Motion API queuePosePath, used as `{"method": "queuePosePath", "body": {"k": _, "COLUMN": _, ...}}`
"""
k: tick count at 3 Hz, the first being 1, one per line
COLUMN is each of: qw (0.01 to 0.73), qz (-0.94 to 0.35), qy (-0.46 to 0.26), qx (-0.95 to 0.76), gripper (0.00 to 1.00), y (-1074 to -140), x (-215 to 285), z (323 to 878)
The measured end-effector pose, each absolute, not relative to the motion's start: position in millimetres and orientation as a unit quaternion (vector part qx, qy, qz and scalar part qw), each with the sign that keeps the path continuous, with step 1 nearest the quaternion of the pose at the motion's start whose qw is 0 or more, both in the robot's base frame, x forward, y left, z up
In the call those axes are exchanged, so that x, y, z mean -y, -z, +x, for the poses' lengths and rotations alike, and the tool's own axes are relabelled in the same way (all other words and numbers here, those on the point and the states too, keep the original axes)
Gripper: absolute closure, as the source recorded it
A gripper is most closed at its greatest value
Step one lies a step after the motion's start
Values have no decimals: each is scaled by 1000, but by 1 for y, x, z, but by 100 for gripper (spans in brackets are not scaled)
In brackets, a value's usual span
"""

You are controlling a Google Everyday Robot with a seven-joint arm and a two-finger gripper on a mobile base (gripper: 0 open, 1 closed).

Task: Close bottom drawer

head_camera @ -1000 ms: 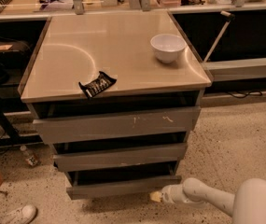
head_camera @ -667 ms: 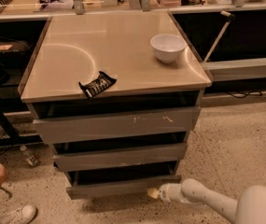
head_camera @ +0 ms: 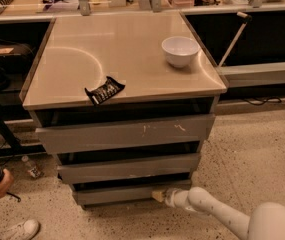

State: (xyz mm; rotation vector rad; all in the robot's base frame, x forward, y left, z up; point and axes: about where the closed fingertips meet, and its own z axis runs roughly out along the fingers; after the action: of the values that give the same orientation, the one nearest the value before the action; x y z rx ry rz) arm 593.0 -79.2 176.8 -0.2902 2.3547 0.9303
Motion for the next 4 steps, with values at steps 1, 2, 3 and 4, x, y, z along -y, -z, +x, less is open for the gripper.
{"method": "queuePosePath", "body": {"k": 1, "qw": 306, "qz": -107, "qy": -349, "qx": -879, "gripper": 100, "y": -180, "x": 73, "z": 609}}
{"method": "queuePosePath", "body": {"k": 2, "qw": 308, "qz": -106, "qy": -349, "qx": -879, "gripper": 100, "y": -180, "x": 72, "z": 609}}
{"method": "queuePosePath", "body": {"k": 3, "qw": 297, "qz": -102, "qy": -348, "qx": -883, "gripper": 100, "y": -182, "x": 81, "z": 602}}
{"method": "queuePosePath", "body": {"k": 4, "qw": 278, "qz": -59, "qy": -318, "qx": -905, "gripper": 100, "y": -196, "x": 144, "z": 578}}
